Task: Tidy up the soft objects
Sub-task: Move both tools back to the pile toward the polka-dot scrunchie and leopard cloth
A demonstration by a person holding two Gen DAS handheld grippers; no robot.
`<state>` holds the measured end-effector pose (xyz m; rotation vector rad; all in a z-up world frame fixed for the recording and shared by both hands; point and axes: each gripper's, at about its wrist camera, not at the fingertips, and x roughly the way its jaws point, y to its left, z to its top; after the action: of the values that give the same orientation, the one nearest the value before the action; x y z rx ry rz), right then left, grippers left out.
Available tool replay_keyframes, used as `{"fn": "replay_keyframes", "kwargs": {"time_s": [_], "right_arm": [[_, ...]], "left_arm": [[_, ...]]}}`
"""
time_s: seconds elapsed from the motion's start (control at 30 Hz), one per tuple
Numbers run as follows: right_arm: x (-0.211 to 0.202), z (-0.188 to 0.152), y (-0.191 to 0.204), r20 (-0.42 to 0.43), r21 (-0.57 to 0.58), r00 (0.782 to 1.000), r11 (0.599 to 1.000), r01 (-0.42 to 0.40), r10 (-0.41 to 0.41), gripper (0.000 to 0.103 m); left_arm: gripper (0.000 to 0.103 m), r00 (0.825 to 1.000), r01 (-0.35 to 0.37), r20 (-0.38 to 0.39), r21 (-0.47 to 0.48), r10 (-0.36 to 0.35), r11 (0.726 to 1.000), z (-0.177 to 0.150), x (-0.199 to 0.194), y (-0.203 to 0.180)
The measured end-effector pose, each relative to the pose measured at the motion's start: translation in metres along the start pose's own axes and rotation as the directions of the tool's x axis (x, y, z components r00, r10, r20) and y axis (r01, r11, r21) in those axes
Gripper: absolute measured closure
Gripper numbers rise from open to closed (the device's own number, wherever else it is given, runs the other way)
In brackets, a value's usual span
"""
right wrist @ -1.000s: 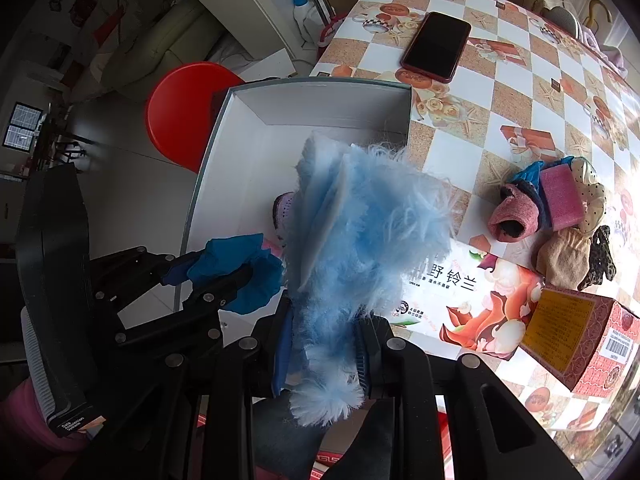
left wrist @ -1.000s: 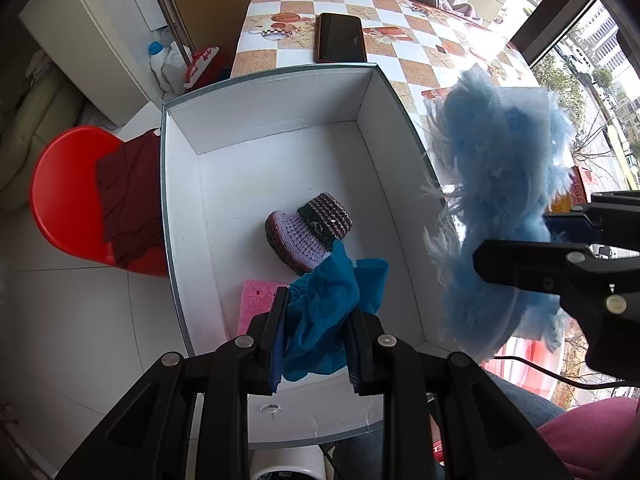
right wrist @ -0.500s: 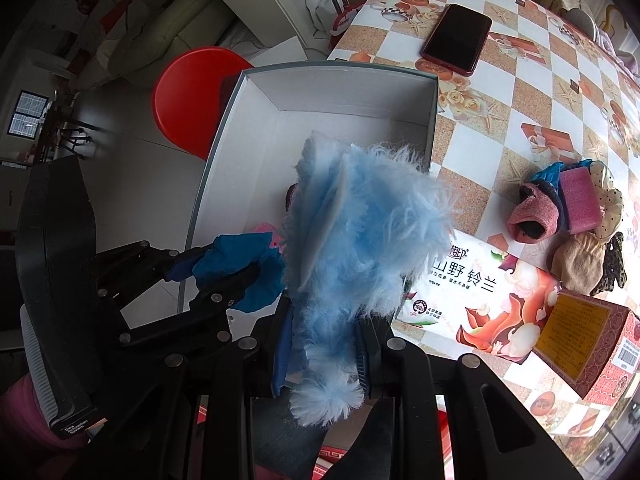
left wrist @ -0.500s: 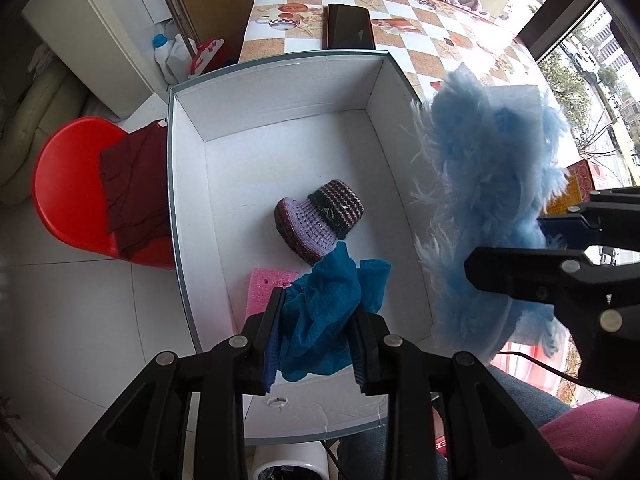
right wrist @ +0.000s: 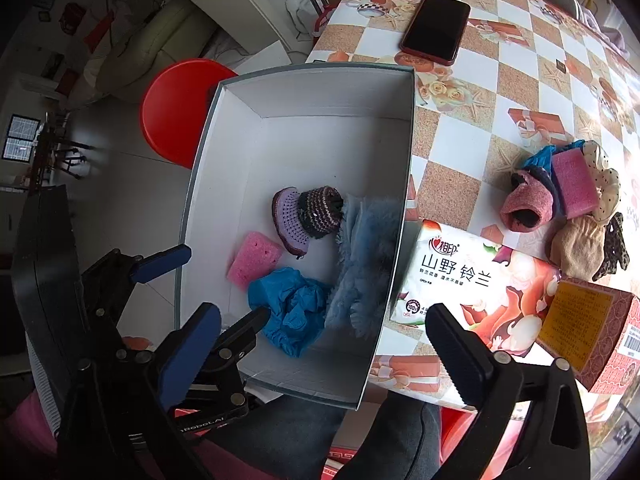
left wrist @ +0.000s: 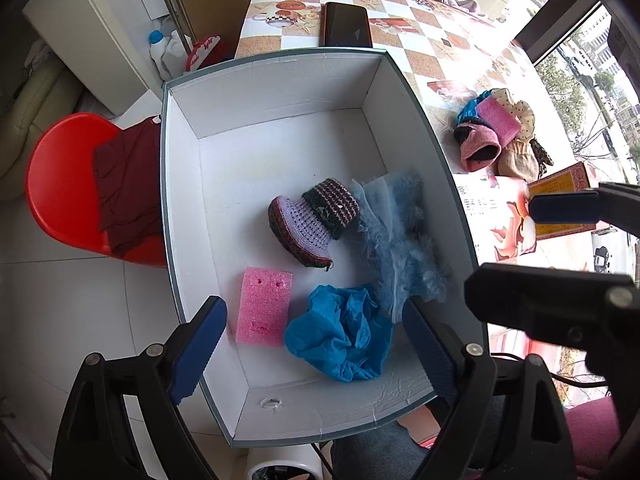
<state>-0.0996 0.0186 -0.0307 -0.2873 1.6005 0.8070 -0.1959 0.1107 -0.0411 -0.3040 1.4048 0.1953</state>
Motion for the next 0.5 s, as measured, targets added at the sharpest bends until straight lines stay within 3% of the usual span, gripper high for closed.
{"fn": "replay_keyframes", "kwargs": {"time_s": [0.07,0.2,0.5], "right_arm": [[-0.001,-0.001,-0.007,-0.006,0.050,1.000,0.999,-0.022,0.023,0.000],[-0.001,0.000,-0.017,-0.016,0.093,0.999,0.995,-0.030,0.032,0.000],[-0.037,0.003,-0.034,0.078,0.099,0.997,0.995,0.001,-0.009,0.000]], "left_arm": [[0.009,1.000,0.018,-0.006,-0.003,-0.018,1.000,0.002,0.002,0.000],[0.000,0.993,0.069,-0.095,-0.001,-0.068,0.998,0.006,0.015,-0.006],[0.000,0.999,0.033,-0.021,0.031,-0.032,0.999,0.029,-0.006,-0.025]]}}
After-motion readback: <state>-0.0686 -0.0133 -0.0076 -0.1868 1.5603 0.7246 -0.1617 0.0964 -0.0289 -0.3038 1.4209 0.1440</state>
